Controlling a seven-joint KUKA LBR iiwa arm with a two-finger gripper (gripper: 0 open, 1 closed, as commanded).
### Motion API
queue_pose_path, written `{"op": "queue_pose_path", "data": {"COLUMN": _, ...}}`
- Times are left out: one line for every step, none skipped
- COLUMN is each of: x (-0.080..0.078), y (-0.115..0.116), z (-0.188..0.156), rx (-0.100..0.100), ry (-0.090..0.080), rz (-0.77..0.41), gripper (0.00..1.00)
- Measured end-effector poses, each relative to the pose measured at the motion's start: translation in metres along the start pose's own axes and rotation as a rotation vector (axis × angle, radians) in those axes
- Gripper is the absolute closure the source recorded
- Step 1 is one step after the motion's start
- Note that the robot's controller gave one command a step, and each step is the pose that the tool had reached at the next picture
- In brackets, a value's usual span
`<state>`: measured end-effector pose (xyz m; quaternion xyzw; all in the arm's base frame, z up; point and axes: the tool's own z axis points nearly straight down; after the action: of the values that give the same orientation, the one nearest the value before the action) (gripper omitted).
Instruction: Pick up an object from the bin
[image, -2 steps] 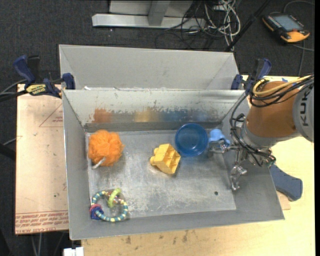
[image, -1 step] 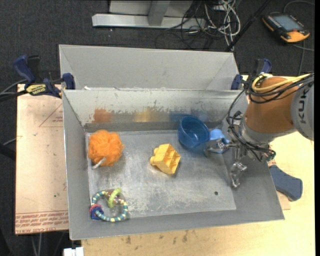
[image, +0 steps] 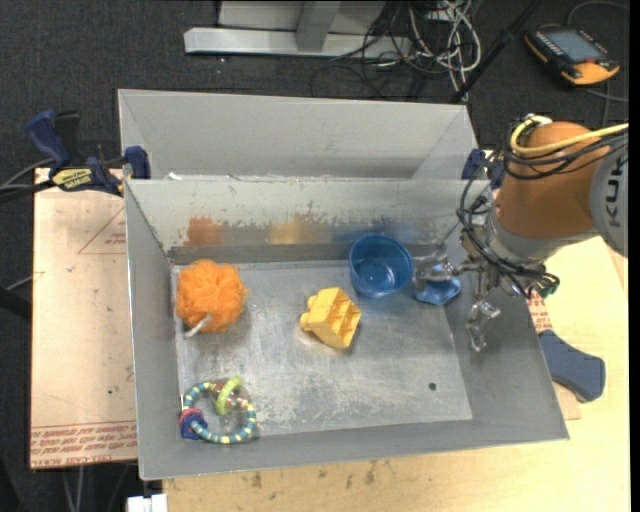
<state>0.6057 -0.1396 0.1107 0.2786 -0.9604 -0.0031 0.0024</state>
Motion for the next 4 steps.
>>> {"op": "queue_pose_path", "data": {"x": -0.032, "y": -0.029, "z": -0.050, "rx": 0.009, "ry": -0.008, "rz": 0.010, "gripper": 0.00}}
{"op": "queue_pose_path", "data": {"x": -0.033, "y": -0.029, "z": -0.019, "rx": 0.015, "ry": -0.015, "rz": 0.070, "gripper": 0.00}}
{"op": "queue_pose_path", "data": {"x": -0.036, "y": -0.023, "z": 0.022, "rx": 0.005, "ry": -0.004, "rz": 0.047, "gripper": 0.00}}
{"op": "queue_pose_path", "data": {"x": -0.008, "y": -0.016, "z": 0.030, "rx": 0.006, "ry": -0.008, "rz": 0.201, "gripper": 0.00}}
